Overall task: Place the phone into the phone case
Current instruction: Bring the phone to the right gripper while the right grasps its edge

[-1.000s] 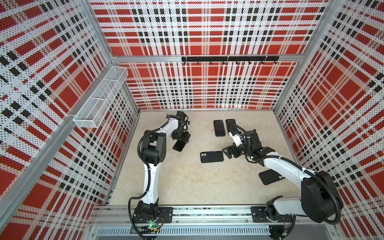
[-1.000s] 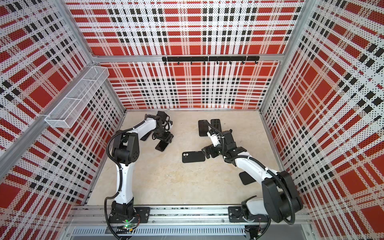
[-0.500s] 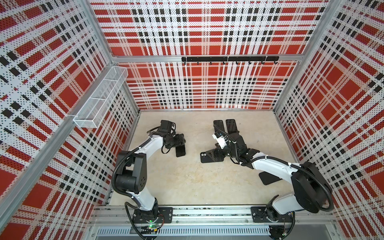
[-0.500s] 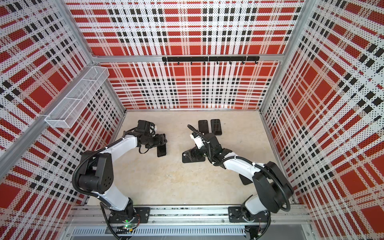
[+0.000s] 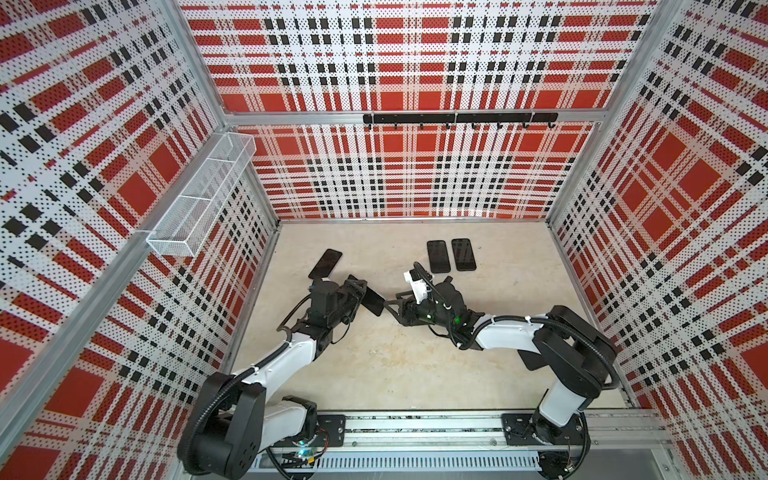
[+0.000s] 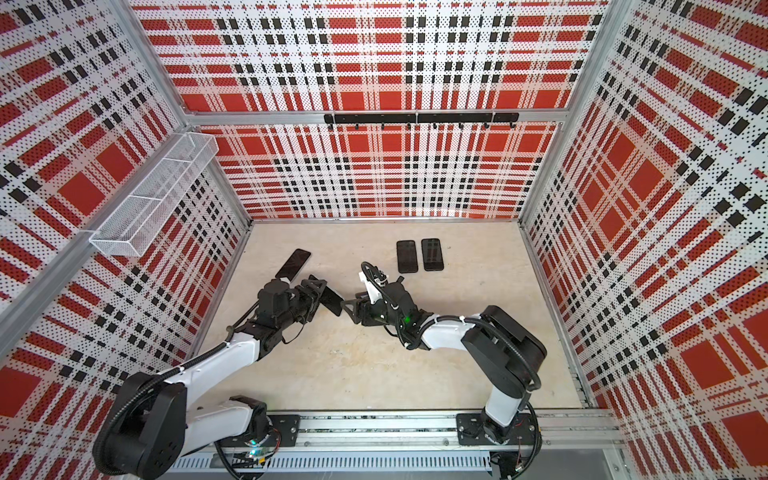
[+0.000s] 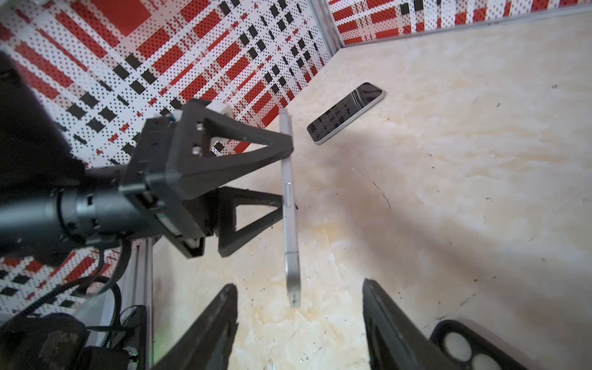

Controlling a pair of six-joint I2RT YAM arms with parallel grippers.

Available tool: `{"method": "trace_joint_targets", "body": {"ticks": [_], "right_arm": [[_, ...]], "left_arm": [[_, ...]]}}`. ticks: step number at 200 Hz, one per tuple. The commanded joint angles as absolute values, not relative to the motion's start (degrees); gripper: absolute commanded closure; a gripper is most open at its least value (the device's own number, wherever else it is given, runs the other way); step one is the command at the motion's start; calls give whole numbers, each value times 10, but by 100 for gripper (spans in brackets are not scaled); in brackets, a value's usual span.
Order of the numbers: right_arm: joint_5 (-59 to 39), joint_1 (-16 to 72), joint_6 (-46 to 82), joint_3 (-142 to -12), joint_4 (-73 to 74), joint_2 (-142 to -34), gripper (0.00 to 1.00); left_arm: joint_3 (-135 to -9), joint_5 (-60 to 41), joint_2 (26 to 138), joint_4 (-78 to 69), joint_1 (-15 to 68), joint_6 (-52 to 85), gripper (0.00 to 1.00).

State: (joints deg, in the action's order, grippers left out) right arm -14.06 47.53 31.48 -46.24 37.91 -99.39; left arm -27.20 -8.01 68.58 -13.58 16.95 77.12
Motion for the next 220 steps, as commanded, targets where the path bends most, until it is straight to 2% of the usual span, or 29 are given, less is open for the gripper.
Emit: {"method": "trace_joint_targets", "body": {"ticks": [1, 19, 46, 78, 136, 155, 189, 203, 220], "right_arm": [[-133, 478, 341, -482, 433, -1019, 41], [-136, 479, 343, -490, 445, -1038, 44], [-148, 487, 353, -505, 465, -1061, 55], [-153, 505, 354, -518, 462, -1078, 59], [-157, 512, 366, -523, 469, -1102, 58], [-157, 512, 365, -523, 472, -1104, 61], [-152, 512, 364, -515, 480, -1101, 78], [-150, 512, 362, -515, 479, -1097, 89], [-152, 512, 360, -517, 479, -1096, 94]], "left_arm": [[-263, -48, 666, -179, 183, 885, 100], [-248, -31, 654, -176, 192, 927, 100], [-232, -8, 647, -180, 201, 962, 100], [-224, -6, 652, -189, 201, 975, 100], [-227, -6, 654, -203, 202, 984, 100], [-225, -7, 655, -204, 202, 984, 100], [-221, -11, 657, -215, 203, 985, 100], [-221, -12, 659, -218, 205, 984, 100], [-222, -14, 662, -222, 207, 980, 100]]}}
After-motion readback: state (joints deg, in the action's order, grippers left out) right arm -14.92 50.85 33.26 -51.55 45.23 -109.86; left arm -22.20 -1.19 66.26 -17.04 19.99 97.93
